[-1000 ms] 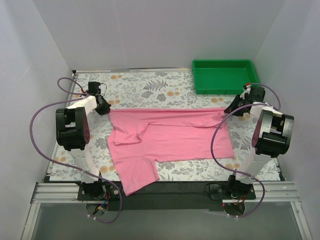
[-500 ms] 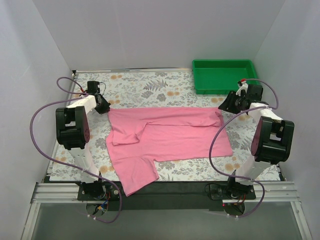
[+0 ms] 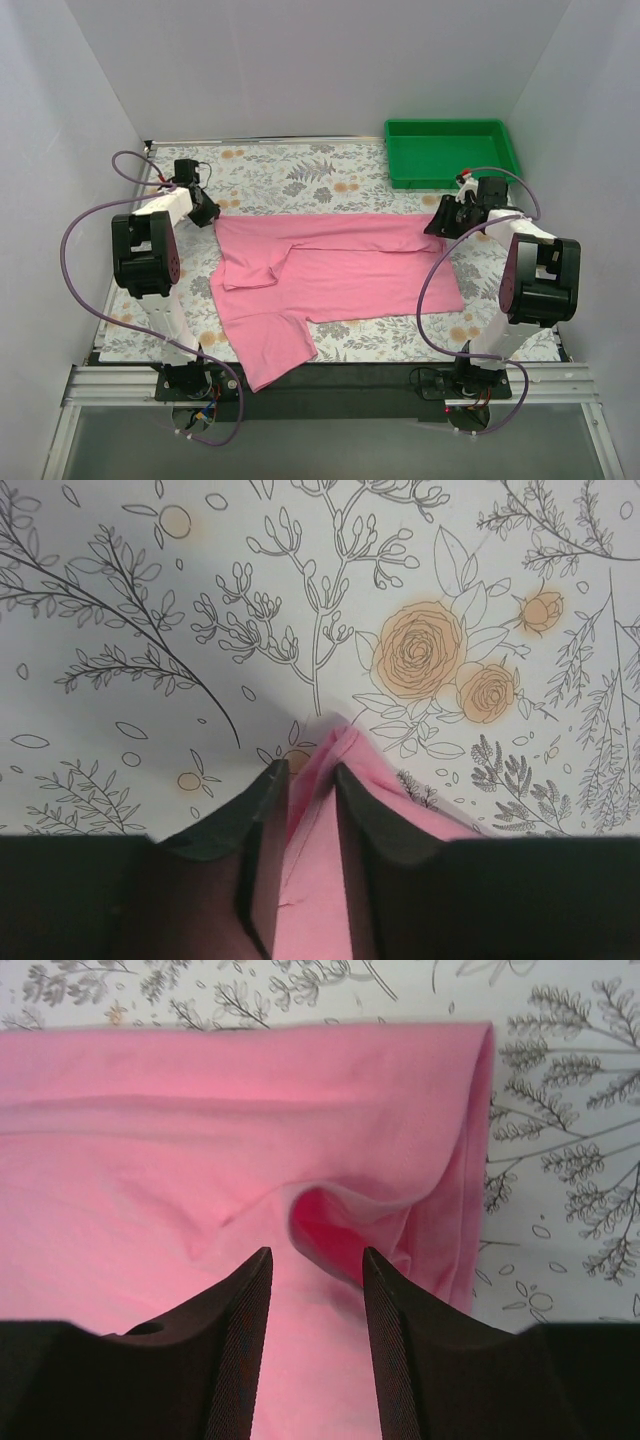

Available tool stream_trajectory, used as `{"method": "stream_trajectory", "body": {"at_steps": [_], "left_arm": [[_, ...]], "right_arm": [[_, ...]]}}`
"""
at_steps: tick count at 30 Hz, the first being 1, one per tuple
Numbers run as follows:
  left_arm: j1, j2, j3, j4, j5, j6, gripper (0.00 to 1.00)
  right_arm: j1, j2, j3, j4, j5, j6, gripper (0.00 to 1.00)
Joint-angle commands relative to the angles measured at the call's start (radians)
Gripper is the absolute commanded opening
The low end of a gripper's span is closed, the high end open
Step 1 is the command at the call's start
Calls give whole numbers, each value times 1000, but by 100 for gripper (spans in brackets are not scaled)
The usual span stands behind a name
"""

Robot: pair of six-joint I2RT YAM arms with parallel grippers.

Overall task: Fold and stack the t-shirts
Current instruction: Fold the tshirt

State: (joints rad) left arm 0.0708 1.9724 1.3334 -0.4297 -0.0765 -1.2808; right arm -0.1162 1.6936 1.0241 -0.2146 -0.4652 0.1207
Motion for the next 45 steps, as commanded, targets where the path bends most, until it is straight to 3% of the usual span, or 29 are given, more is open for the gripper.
{"method": "stream_trajectory", "body": {"at_steps": [1, 4, 5, 9, 12, 13, 17, 24, 30, 34, 37, 40, 45], "left_arm": [[9, -29, 52, -26, -71, -5, 28], [9, -55, 50, -46, -77, -18, 42], [7, -66, 46, -47, -65, -25, 52], [0, -151, -17, -44, -26, -60, 60], [-22, -231, -90, -12, 6, -80, 61], [-26, -256, -112, 2, 18, -83, 61], [-55, -333, -210, 77, 50, -94, 59], [-111, -250, -200, 74, 129, -104, 45], [-111, -129, -169, 37, 135, -127, 38], [-111, -151, -174, 19, 136, -135, 39], [-118, -234, -201, 6, 138, -123, 47], [-172, -320, -238, -10, 121, -95, 49], [-350, -392, -258, -108, 11, -48, 50]], "right_arm": [[3, -41, -18, -32, 62, -36, 42], [3, -37, -22, -48, 56, -47, 42], [3, -35, -25, -49, 53, -49, 42], [3, -22, -32, -49, 21, -58, 41], [3, -18, -9, -49, -4, -58, 31], [4, -18, 1, -54, -7, -59, 19], [4, -5, 83, -75, -4, -73, 3], [4, 81, 312, -121, -26, -142, 1], [4, 169, 441, -140, -90, -173, 1], [9, 187, 467, -144, -113, -181, 1], [12, 187, 459, -144, -113, -187, 1], [15, 186, 446, -144, -119, -191, 1], [16, 182, 442, -144, -115, -197, 1]]}}
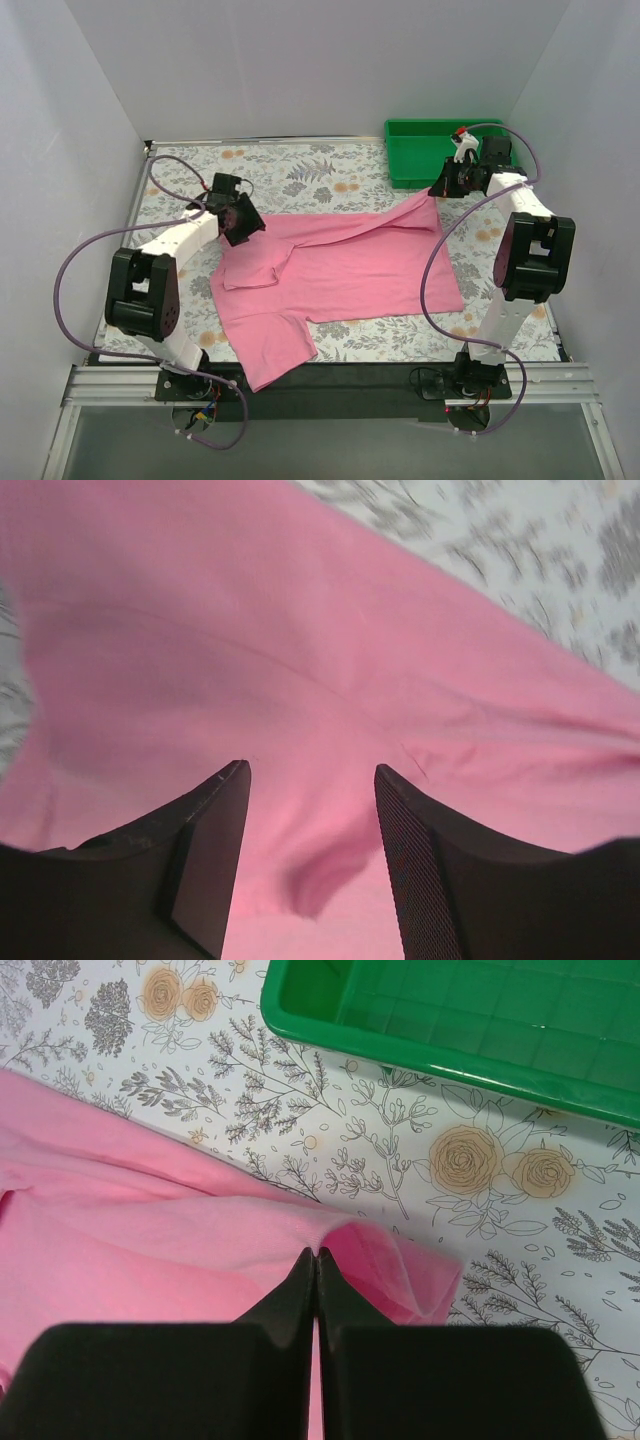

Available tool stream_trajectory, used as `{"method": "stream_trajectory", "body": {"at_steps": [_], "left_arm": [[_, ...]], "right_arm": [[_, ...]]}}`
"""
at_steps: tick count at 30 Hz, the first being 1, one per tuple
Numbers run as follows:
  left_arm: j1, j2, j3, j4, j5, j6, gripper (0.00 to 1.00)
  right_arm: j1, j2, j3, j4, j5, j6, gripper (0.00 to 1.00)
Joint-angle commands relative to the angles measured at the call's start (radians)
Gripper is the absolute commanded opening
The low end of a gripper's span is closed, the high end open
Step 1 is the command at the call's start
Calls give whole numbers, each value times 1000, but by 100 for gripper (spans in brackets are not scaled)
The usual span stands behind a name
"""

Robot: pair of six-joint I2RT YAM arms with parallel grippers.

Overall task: Fold and stack the t-shirts
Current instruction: Fold the tshirt

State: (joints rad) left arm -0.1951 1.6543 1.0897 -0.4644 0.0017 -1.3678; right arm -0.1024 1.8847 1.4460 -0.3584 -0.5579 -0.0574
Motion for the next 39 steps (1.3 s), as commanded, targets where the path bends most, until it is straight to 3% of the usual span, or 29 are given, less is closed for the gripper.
{"method": "stream_trajectory", "body": {"at_steps": [1, 17, 26, 34, 39], "left_arm": [[-105, -80, -19, -85, -104, 41, 50], [-343, 22, 41, -175, -201, 95, 45], [-379, 41, 35, -177, -195, 82, 41], [-382, 39, -13, -177, -192, 65, 36], [-389, 45, -28, -164, -164, 59, 36]], "right_arm": [[3, -9, 21, -1, -19, -19, 1], [3, 16, 70, -1, -16, -36, 1], [4, 24, 80, -1, -17, -48, 1], [4, -85, -103, 2, -10, -42, 1], [6, -107, -118, 1, -8, -36, 1]]}}
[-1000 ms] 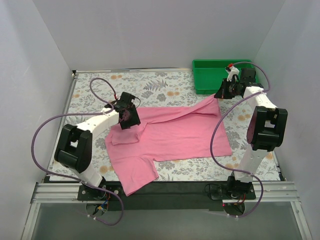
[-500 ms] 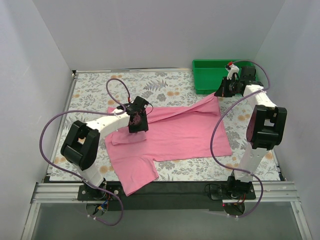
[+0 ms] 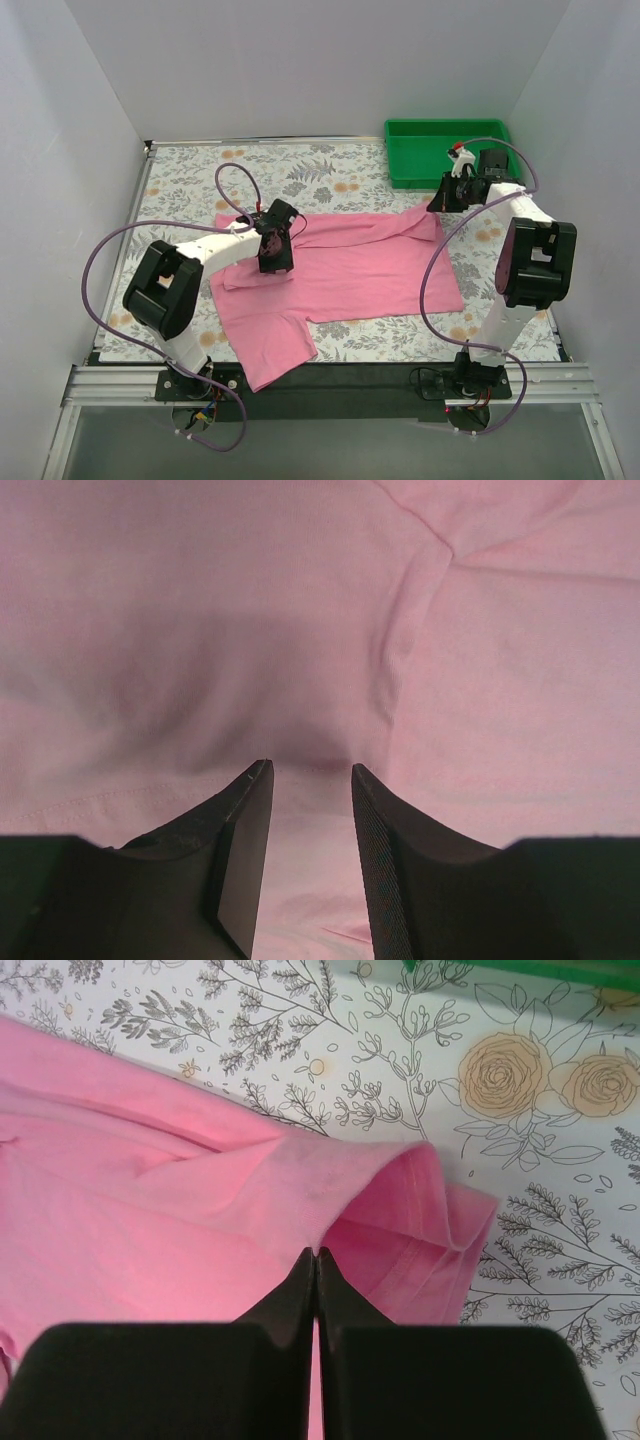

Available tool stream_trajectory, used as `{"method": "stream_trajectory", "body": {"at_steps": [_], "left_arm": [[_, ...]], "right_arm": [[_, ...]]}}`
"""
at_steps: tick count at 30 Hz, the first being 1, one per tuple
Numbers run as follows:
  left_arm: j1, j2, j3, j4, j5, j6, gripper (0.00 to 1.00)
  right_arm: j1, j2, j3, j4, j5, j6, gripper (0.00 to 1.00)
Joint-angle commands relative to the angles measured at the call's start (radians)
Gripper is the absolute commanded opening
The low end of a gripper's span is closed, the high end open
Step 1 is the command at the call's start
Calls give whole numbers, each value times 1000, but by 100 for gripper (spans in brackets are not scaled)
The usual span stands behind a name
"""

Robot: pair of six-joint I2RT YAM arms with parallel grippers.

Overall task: Fold and stack the t-shirts
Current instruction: Fold the tshirt

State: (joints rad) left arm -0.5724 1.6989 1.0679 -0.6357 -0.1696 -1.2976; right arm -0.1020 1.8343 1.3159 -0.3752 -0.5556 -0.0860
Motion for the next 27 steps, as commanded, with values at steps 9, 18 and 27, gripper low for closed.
{"method": "stream_trajectory", "body": {"at_steps": [9, 18, 27], "left_arm": [[-37, -30, 49, 65, -37, -8, 45], [-35, 24, 49, 53, -39, 4, 45], [-35, -31, 15, 37, -33, 1, 43]], "right_arm": [[15, 16, 163, 19, -4, 3, 1], [16, 25, 162, 18, -46, 11, 1], [18, -125, -84, 35, -7, 18, 1]]}}
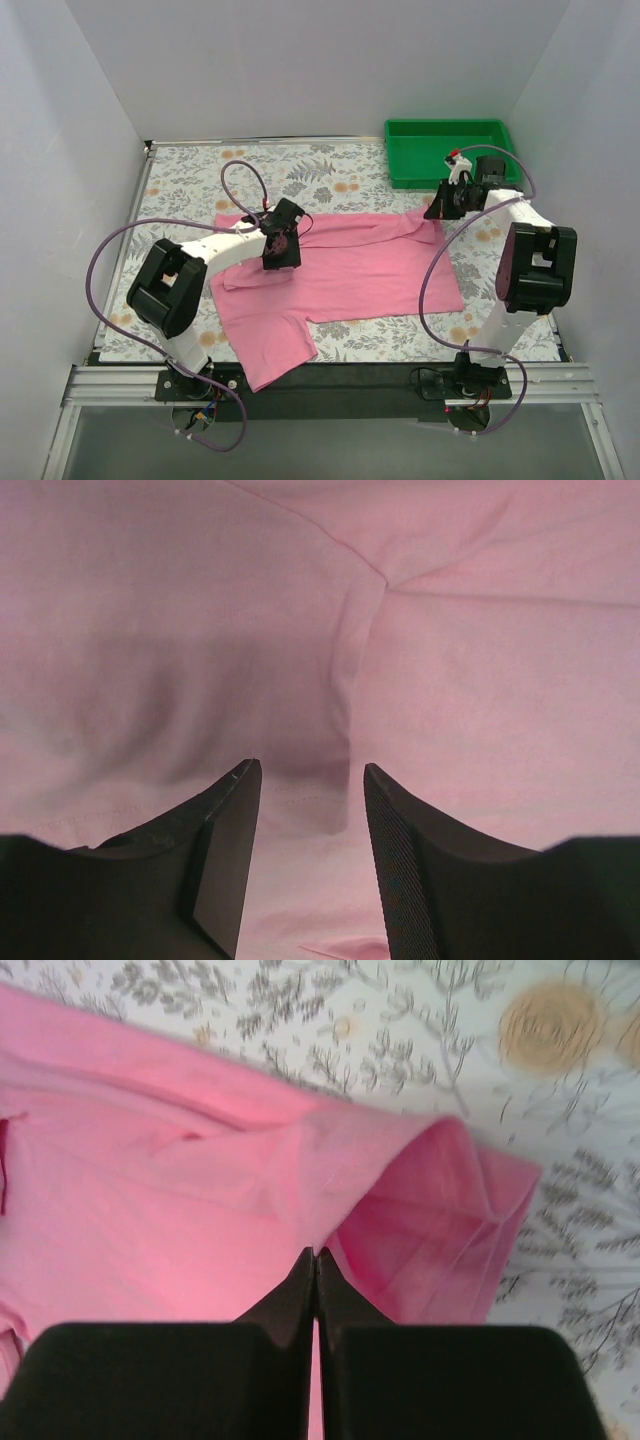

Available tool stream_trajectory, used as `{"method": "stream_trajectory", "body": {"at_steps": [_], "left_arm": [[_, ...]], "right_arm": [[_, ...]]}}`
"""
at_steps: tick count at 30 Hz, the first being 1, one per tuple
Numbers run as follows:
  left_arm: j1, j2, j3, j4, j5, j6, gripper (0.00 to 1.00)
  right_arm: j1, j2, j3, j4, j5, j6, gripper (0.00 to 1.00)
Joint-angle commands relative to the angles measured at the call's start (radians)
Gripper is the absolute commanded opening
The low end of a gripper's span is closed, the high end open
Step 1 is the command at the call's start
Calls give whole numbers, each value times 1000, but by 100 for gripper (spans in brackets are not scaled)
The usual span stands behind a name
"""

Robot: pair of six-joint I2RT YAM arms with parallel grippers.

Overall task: Fold and stack the t-shirts
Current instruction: Fold the tshirt

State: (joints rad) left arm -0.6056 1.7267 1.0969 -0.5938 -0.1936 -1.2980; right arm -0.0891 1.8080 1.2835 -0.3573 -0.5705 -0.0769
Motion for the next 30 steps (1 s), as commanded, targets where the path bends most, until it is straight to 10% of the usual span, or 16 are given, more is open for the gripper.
{"method": "stream_trajectory", "body": {"at_steps": [1, 13, 30], "left_arm": [[0, -70, -15, -4, -10, -1, 43], [105, -73, -6, -4, 9, 17, 41], [81, 20, 156, 164, 42, 148, 51]], "right_arm": [[3, -113, -78, 30, 20, 14, 1], [-3, -194, -283, 77, 262, 111, 3], [-49, -217, -208, 124, 160, 226, 56]]}}
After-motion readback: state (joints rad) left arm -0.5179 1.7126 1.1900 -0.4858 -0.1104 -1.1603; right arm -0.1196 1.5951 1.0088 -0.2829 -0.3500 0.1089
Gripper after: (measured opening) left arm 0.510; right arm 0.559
